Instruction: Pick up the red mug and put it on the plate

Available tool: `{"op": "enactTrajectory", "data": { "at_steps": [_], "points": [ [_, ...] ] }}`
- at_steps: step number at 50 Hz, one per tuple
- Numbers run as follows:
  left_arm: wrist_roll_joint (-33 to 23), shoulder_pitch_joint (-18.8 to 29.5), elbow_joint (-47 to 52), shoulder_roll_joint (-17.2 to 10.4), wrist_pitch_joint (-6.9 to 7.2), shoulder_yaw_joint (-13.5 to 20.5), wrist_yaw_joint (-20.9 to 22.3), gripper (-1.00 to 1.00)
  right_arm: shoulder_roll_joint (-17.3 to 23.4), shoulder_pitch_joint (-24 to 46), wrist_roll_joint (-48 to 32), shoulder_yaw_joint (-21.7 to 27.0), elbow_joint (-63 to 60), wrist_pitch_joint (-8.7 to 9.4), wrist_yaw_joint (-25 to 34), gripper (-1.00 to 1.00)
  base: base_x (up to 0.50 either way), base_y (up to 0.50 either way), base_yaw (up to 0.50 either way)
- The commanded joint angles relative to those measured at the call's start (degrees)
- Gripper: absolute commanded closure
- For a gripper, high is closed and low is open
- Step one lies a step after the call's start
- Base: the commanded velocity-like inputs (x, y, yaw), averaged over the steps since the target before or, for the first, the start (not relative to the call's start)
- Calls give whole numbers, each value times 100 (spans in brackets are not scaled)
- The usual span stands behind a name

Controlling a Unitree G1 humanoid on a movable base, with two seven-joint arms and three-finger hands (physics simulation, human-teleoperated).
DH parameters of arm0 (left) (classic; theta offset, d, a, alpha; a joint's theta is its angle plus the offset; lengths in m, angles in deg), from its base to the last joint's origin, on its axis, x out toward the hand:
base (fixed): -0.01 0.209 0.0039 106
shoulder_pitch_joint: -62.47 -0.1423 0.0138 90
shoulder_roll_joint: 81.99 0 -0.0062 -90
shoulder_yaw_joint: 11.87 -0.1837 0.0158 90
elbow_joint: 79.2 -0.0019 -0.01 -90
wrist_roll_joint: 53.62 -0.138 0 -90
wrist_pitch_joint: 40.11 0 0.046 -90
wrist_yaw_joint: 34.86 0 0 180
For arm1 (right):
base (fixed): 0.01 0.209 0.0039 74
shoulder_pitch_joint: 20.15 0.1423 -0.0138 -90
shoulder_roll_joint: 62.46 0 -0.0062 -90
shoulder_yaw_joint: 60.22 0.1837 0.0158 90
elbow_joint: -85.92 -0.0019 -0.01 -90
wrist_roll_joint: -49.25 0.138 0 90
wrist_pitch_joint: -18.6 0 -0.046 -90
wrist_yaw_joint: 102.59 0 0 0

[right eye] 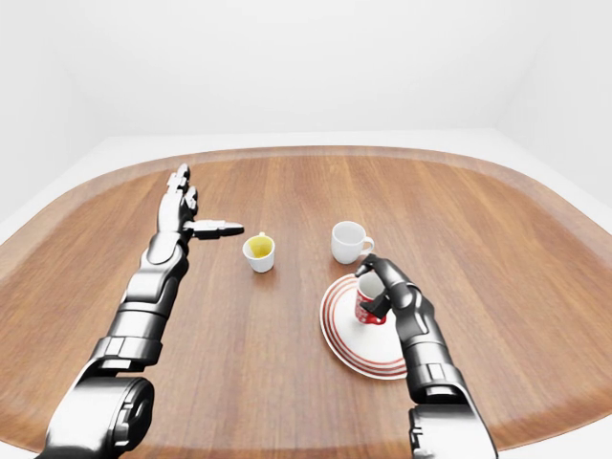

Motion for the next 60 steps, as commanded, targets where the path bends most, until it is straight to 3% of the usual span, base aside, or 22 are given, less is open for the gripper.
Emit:
{"op": "enactTrajectory", "data": {
  "at_steps": [1, 16, 17, 18, 19, 51, 60],
  "points": [
    [-5, 10, -51, 5, 0, -6, -3, -100, 29, -5, -18, 67, -25, 0, -230, 100, 0, 0, 0],
    [-6, -45, 69, 12, 0, -4, -26, -100, 33, -2, -15, 53, 15, 0, -246, 100, 0, 0, 0],
    [-7, -47, 74, 13, 0, -5, -27, -100, 35, 3, -16, 53, 23, 0, -253, 83, 0, 0, 0],
    [-9, -52, 85, 15, 0, -6, -30, -100, 37, 10, -16, 54, 36, 0, -261, -49, 0, 0, 0],
    [-9, -54, 90, 16, 0, -7, -29, -100, 36, 11, -10, 57, 42, 0, -265, -100, 0, 0, 0],
    [-17, -51, 187, 7, 0, -4, -25, -100, -12, 28, -35, 13, -23, 0, -227, -100, 0, 0, 0],
    [-29, 25, 370, -10, 0, -11, -7, -100, 0, -169, -103, 119, -1122, 0, 235, -100, 0, 0, 0]
  ]
}}
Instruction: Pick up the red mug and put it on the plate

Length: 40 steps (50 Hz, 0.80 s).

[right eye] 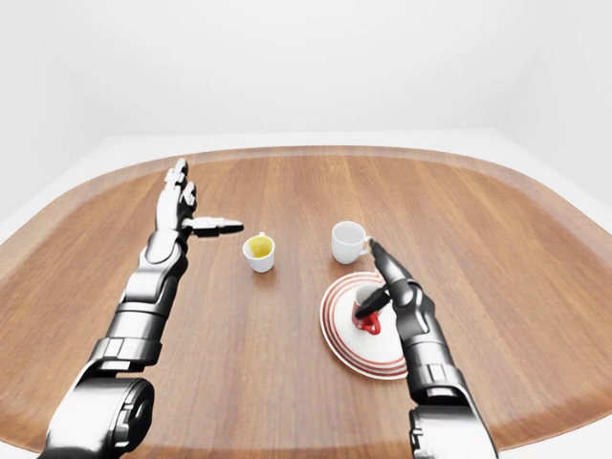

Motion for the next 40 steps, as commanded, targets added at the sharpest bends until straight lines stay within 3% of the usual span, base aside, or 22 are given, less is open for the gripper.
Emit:
{"op": "enactTrajectory", "data": {
  "at_steps": [1, 18, 40],
  "points": [
    [-16, 80, 175, -25, 0, -1, 17, -100, 16, -171, -77, 103, -1027, 0, 427, -100, 0, 0, 0],
    [-28, 144, 1454, -133, 0, 43, 62, -100, 285, 195, -180, 501, -3539, 0, 1729, -100, 0, 0, 0],
    [-162, 349, 2797, -111, 0, 16, 51, -100, 711, 908, 60, 717, -5111, 0, 2302, -100, 0, 0, 0]
  ]
}}
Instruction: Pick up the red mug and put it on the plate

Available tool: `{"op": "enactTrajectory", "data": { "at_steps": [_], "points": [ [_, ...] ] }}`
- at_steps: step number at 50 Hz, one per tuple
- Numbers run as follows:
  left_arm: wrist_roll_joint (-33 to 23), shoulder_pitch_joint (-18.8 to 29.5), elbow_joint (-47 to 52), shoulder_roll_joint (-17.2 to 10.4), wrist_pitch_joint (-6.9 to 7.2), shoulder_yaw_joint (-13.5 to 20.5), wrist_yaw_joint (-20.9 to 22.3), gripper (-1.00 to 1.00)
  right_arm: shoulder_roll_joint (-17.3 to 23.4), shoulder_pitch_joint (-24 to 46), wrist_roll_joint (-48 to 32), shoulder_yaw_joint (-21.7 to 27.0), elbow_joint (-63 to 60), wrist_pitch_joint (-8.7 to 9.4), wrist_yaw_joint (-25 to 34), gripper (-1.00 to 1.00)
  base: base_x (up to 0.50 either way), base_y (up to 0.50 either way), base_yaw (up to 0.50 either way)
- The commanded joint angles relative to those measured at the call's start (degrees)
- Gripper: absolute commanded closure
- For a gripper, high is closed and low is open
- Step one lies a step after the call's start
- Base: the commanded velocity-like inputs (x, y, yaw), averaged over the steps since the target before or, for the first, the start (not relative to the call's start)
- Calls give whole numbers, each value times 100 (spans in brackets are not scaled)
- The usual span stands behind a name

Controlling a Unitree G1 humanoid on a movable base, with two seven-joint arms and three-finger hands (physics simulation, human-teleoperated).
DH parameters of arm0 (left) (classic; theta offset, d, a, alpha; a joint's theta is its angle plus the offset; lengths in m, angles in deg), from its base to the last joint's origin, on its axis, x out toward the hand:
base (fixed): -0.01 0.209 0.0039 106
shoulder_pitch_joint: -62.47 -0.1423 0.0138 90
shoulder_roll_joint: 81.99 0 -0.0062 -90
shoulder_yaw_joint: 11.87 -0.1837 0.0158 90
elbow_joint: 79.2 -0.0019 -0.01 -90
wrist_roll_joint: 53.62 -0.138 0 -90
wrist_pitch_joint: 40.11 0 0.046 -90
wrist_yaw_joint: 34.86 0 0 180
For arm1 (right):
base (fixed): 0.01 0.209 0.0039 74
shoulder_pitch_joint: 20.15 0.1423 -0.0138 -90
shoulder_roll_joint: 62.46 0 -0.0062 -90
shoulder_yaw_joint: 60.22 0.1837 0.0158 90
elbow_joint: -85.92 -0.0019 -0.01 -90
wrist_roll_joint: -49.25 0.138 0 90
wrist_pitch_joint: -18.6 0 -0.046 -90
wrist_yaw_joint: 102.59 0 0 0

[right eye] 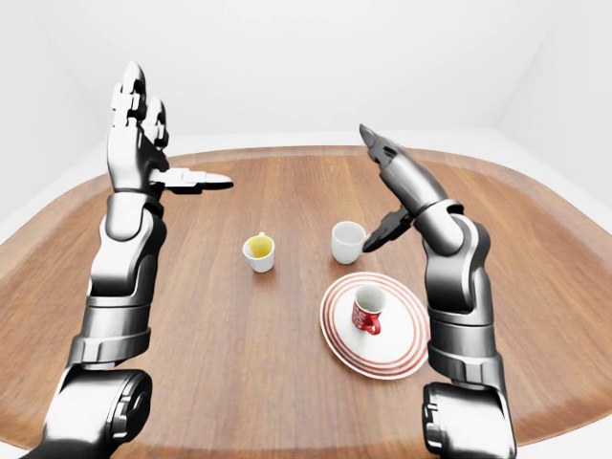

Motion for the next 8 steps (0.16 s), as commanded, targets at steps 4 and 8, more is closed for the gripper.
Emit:
{"op": "enactTrajectory", "data": {
  "at_steps": [4, 8],
  "points": [
    [-68, 96, 619, 10, 0, -11, 4, -100, 366, 512, 90, 91, -1097, 0, 513, -100, 0, 0, 0],
    [-81, 94, 629, 21, 0, -20, 11, -100, 431, 599, 57, 72, -1203, 0, 604, -100, 0, 0, 0]
  ]
}}
